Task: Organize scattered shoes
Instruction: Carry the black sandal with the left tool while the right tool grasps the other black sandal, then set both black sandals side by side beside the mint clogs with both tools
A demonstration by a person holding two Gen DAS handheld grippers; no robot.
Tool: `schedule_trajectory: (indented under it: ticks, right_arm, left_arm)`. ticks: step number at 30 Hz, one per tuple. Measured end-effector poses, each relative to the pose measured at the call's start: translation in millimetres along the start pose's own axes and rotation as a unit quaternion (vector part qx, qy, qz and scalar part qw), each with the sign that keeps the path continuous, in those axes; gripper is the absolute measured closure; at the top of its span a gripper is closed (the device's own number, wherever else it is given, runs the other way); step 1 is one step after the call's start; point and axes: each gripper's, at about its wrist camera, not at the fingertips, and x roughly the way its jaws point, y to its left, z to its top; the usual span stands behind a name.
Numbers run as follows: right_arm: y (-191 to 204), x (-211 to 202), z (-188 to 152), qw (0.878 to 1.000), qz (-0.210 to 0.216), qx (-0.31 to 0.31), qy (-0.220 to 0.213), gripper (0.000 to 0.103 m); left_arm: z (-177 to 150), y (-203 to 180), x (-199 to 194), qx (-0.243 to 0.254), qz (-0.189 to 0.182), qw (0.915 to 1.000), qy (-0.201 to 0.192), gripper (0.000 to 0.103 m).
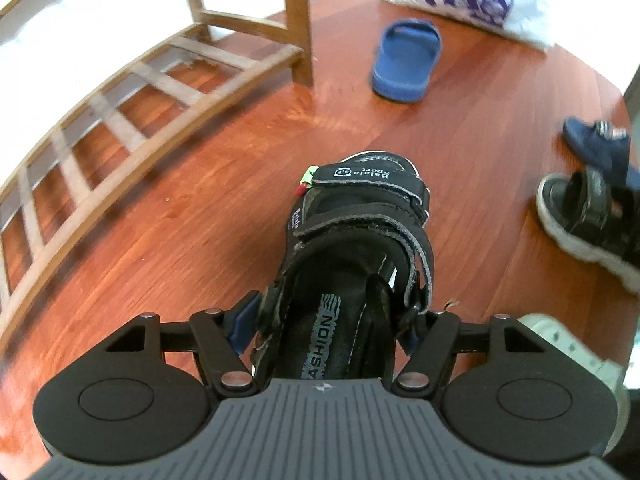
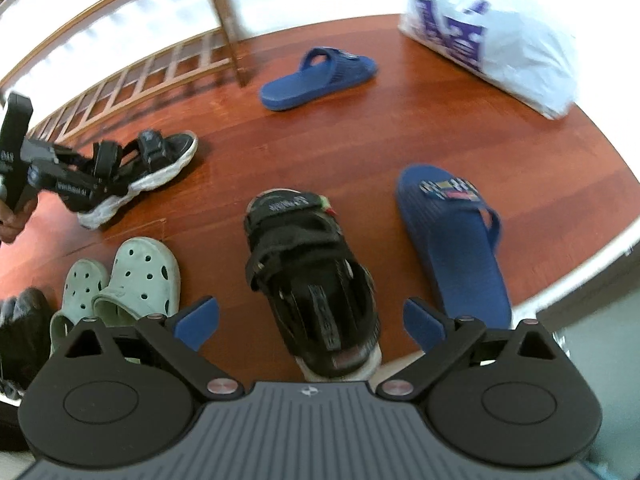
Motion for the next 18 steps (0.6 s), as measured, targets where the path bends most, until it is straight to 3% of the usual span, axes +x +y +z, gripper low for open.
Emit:
schedule_trajectory:
  ticks: [5, 10, 12, 14, 18]
  right_arm:
    - [6.6, 28.3, 13.8, 0.996, 0.011, -0.081, 0.022, 0.003]
    - [2.8, 45.5, 18.8, 0.994, 0.022, -0.098, 0.035, 0.004]
    - [1.2, 52.4, 20.8, 0.993, 0.027, -0.105, 0.04, 0.007]
    - [-0.3, 59.3, 22.8, 0.992, 0.031, -0.112, 0.045, 0.018]
    - [-7.9, 67.7, 29.0, 0.991, 0.039, -0.115, 0.052, 0.025]
  left_arm:
    - [-0.9, -8.0, -20.0, -0.043, 0.022, 0.9988, -0.012, 0.034]
    - [-3.8, -25.9, -42.7, -0.094, 0.024, 0.9951, -0.021, 0.034]
    - [-5.2, -33.6, -49.2, -0.122, 0.018, 0.9922, -0.021, 0.034]
    - [-6.1, -44.6, -56.1, -0.151, 0.013, 0.9882, -0.021, 0.034]
    - [-8.0, -66.2, -62.7, -0.181, 0.01, 0.9833, -0.021, 0.034]
